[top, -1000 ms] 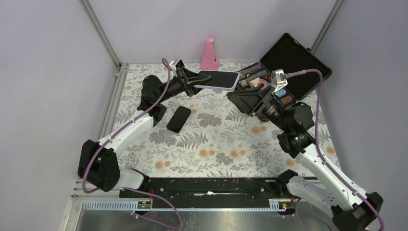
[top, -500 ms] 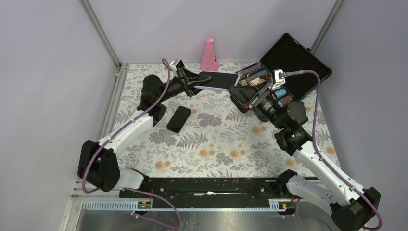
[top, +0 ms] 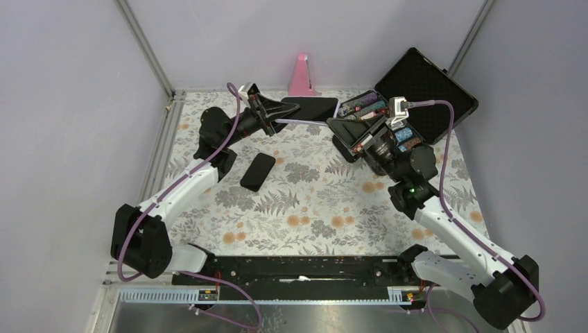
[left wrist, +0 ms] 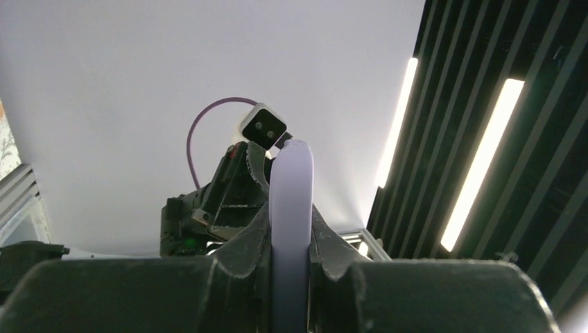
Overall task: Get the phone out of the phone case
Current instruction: Remove the phone case from the phone.
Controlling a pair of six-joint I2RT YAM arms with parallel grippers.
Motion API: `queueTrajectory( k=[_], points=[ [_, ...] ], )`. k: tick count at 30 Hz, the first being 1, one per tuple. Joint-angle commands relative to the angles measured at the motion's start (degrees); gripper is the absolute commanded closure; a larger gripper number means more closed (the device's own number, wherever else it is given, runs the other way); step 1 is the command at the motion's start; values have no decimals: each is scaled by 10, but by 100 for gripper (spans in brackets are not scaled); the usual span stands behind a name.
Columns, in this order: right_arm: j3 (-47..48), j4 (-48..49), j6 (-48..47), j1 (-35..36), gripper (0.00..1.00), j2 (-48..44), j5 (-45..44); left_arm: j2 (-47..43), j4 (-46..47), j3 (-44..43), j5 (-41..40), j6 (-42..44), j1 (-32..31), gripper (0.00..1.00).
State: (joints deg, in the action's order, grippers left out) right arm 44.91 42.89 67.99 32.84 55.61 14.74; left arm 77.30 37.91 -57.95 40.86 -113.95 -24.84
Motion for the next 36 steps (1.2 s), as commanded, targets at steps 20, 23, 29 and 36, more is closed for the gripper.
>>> queueTrajectory(
  k=[20,23,29,36],
  points=[
    [76,306,3,3,100,109,104,50,11,-61,105,-45,-96,100],
    [76,288,-2,3,100,106,106,54,17,-62,105,-44,-101,100],
    [51,271,10,3,100,100,69,60,66,-58,99,-60,-104,100],
    [36,318,99,3,100,132,37,76,92,-91,100,-60,-123,100]
  ],
)
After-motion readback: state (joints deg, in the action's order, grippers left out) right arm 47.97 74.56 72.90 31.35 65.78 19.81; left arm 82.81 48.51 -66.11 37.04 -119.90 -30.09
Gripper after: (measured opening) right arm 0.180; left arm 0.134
